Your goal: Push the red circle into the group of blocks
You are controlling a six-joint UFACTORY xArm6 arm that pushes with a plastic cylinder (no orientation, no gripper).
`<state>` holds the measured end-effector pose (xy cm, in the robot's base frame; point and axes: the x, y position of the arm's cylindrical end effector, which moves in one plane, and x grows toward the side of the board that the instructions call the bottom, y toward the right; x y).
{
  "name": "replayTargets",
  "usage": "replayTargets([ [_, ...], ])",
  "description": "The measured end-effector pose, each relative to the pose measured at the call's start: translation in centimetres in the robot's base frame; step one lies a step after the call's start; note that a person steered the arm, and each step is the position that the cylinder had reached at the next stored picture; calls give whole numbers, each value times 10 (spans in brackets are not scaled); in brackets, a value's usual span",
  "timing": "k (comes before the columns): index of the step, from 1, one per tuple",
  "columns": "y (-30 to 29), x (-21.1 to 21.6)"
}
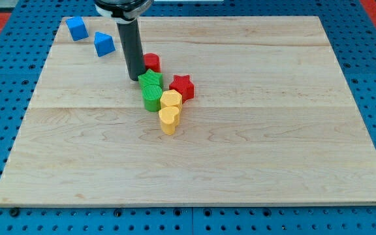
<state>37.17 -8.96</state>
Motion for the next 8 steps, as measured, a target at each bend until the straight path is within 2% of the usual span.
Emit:
replayTargets([
  [1, 11, 16],
  [2, -47, 19],
  [3, -98, -21],
  [4, -93, -55],
  [5, -19, -54],
  [7, 16, -27],
  [8, 26, -44],
])
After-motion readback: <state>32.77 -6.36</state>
